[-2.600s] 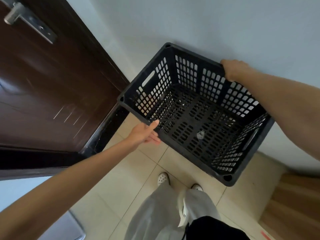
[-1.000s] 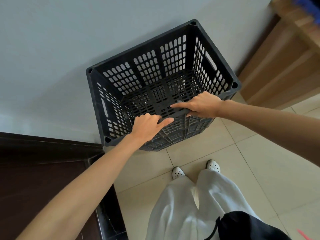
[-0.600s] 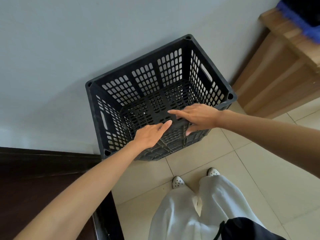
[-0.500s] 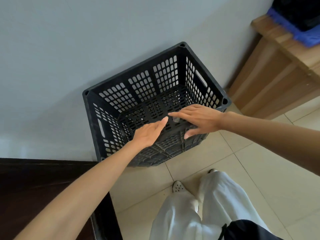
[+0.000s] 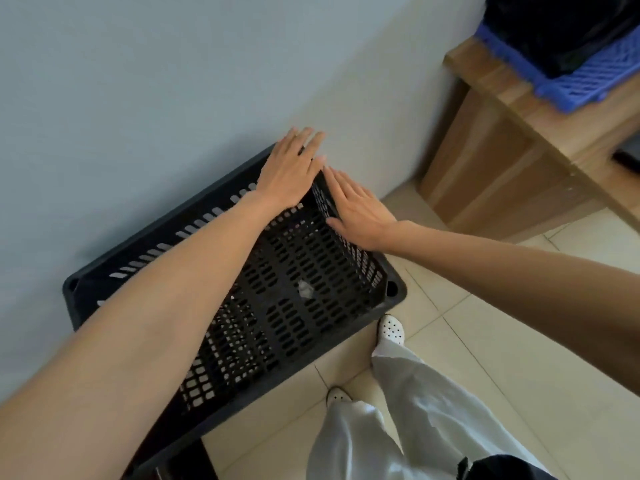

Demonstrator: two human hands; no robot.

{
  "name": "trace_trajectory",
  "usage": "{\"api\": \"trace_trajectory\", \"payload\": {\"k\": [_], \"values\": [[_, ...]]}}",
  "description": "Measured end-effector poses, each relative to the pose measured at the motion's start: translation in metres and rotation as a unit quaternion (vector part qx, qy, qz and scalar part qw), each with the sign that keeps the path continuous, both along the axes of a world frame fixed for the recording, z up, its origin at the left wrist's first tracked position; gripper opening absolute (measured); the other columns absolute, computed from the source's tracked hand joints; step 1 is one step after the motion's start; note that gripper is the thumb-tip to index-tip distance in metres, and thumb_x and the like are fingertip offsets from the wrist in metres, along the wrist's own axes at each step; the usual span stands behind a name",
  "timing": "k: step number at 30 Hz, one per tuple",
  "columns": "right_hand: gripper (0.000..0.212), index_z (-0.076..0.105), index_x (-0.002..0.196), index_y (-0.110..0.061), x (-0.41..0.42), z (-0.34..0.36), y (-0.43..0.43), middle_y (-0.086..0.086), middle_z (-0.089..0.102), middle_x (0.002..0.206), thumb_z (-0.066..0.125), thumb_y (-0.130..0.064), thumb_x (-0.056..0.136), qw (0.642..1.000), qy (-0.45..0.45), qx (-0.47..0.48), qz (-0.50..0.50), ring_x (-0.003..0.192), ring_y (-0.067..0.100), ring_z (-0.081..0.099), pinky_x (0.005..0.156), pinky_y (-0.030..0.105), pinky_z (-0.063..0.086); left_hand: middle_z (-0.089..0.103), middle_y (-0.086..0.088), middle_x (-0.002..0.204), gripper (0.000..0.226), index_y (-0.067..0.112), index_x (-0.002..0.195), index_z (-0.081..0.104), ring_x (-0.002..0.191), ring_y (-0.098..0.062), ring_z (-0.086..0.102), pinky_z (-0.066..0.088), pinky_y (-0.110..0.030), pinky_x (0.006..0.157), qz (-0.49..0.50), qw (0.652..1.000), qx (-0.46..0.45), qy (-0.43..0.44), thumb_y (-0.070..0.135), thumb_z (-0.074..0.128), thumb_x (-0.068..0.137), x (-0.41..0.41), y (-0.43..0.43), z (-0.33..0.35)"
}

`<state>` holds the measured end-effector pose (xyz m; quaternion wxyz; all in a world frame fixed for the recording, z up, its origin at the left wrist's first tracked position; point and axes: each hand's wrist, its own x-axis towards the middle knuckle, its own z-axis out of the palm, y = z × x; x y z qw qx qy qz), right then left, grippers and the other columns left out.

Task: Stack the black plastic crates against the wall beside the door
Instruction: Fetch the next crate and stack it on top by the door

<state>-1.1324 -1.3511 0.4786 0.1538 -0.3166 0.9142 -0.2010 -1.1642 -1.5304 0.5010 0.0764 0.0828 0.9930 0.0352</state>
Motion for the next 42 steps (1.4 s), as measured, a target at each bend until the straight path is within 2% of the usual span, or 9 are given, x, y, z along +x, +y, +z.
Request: {"api": "trace_trajectory", "payload": {"k": [3,6,10,14,19,24,32,36,42], "values": [[0.083,-0.012,0.154,-0.016,0.001,-0.011,0.001,0.013,0.028,0.156,0.044,-0.026,0.093,1.0,-0.005,-0.021,-0.013,0.145,0.023,0.026,0.121,0.041,0.015,0.003,-0.005,0.167,0.057,0.021,0.16,0.007,0.154,-0.029,-0.006,0.0,-0.046,0.124,0.024,0.998,-0.011,-0.058,0.041,0.016,0.107,-0.012,-0.006,-0.019],[0.082,-0.013,0.153,-0.021,-0.001,-0.013,0.001,0.011,0.033,0.155,0.041,-0.028,0.091,1.0,-0.011,-0.023,-0.015,0.144,0.022,0.027,0.12,0.04,0.012,-0.003,-0.002,0.168,0.06,0.025,0.16,0.0,0.154,-0.026,-0.012,-0.006,-0.045,0.123,0.042,0.997,0.008,-0.06,0.047,0.01,0.104,-0.011,-0.006,-0.029],[0.088,-0.017,0.152,-0.023,-0.005,-0.01,-0.001,0.011,0.037,0.152,0.044,-0.027,0.088,0.999,-0.019,-0.041,-0.007,0.14,0.025,0.035,0.118,0.041,0.022,-0.012,0.006,0.167,0.061,0.034,0.158,-0.006,0.152,-0.02,-0.02,-0.014,-0.04,0.119,0.057,0.994,0.031,-0.087,0.053,0.002,0.1,-0.017,-0.012,-0.031],[0.099,-0.022,0.151,-0.02,-0.012,-0.001,0.0,0.014,0.026,0.156,0.053,-0.04,0.088,0.998,-0.045,-0.007,0.036,0.143,0.029,0.029,0.117,0.042,0.026,-0.019,0.006,0.165,0.059,0.037,0.157,-0.009,0.15,-0.02,-0.024,-0.015,-0.042,0.12,0.041,0.989,0.047,-0.134,0.053,0.009,0.104,-0.021,-0.012,-0.02],[0.087,-0.013,0.153,-0.016,-0.021,0.015,-0.014,0.005,-0.005,0.163,0.049,-0.034,0.094,0.999,-0.019,-0.015,0.021,0.15,0.024,0.0,0.12,0.048,0.014,-0.009,0.01,0.167,0.065,0.034,0.159,-0.006,0.154,-0.015,-0.01,-0.005,-0.036,0.124,0.006,0.995,0.077,-0.066,0.057,0.02,0.103,0.034,-0.059,-0.001],[0.075,0.003,0.155,-0.013,-0.018,0.035,-0.11,0.003,0.002,0.163,0.046,-0.024,0.095,0.984,0.087,0.012,0.156,0.15,0.024,0.0,0.121,0.044,0.01,-0.007,0.014,0.165,0.068,0.035,0.158,-0.01,0.153,-0.01,-0.004,0.002,-0.032,0.124,0.047,0.996,0.041,-0.057,0.055,0.025,0.103,0.136,-0.17,0.011],[0.074,0.006,0.155,-0.016,0.035,0.03,-0.279,0.005,0.01,0.162,0.044,-0.012,0.092,0.91,0.099,0.038,0.4,0.149,0.024,0.009,0.122,0.039,0.009,-0.01,0.006,0.167,0.076,0.031,0.157,-0.016,0.153,-0.013,-0.008,0.004,-0.04,0.125,0.215,0.973,0.014,-0.078,0.063,0.02,0.098,0.282,-0.293,-0.002],[0.079,-0.005,0.155,-0.021,0.051,0.009,-0.317,0.002,0.0,0.163,0.045,-0.019,0.093,0.903,0.097,0.065,0.413,0.15,0.021,-0.002,0.122,0.04,0.003,-0.022,0.008,0.164,0.081,0.028,0.156,-0.019,0.152,-0.015,-0.017,0.0,-0.042,0.124,0.214,0.975,0.02,-0.063,0.065,0.025,0.098,0.296,-0.306,-0.019],[0.093,-0.014,0.153,-0.025,0.052,-0.005,-0.323,-0.001,-0.007,0.163,0.051,-0.03,0.087,0.899,0.135,0.083,0.409,0.15,0.02,-0.004,0.12,0.041,0.005,-0.021,0.008,0.165,0.083,0.028,0.157,-0.017,0.153,-0.019,-0.016,0.003,-0.048,0.124,0.2,0.978,0.048,-0.025,0.064,0.029,0.098,0.297,-0.31,-0.034]]}}
